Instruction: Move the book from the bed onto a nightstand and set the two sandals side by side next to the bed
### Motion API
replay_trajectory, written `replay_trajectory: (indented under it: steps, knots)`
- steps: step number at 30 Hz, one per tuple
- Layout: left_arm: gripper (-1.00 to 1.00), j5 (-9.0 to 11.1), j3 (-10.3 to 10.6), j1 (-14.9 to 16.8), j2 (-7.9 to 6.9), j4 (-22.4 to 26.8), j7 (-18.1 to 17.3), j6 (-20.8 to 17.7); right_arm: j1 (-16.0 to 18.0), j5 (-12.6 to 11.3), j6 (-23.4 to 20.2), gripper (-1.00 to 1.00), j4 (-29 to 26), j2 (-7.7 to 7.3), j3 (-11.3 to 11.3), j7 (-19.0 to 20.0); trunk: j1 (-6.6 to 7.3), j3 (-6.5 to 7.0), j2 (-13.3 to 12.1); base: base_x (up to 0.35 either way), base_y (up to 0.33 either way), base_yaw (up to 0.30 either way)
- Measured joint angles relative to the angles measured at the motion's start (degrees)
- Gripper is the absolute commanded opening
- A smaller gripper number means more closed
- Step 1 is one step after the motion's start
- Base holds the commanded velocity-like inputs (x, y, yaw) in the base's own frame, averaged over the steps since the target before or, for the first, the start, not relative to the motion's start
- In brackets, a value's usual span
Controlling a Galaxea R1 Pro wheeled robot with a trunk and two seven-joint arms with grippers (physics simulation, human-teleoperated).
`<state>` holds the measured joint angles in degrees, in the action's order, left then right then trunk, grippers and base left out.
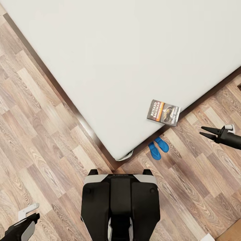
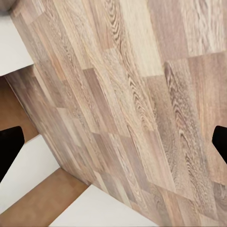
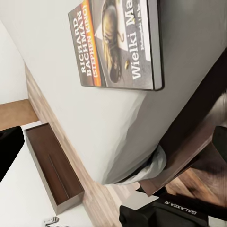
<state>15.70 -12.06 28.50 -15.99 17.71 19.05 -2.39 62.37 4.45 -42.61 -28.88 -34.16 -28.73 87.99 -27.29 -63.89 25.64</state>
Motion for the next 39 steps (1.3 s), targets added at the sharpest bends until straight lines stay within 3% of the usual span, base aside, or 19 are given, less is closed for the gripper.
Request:
replay_trajectory:
  steps: [15, 32, 39]
  knots:
    - [1.00, 0.00, 0.05, 0.02, 0.00, 0.00, 0.00, 0.00, 4.63, 0.03, -2.46, 1.00, 0.05, -2.02, 0.26, 0.12, 0.00, -1.41, 0.00, 0.000, 0.000, 0.000]
    - [1.00, 0.00, 0.09, 0.01, 0.01, 0.00, 0.00, 0.00, 7.37, 0.08, -4.10, 1.00, 0.05, -2.17, 0.60, 0.21, 0.00, -3.01, 0.00, 0.000, 0.000, 0.000]
    - [1.00, 0.00, 0.09, 0.03, 0.01, 0.00, 0.00, 0.00, 7.51, 0.03, -4.15, 1.00, 0.05, -2.11, 2.20, 0.38, 0.00, -3.67, 0.00, 0.000, 0.000, 0.000]
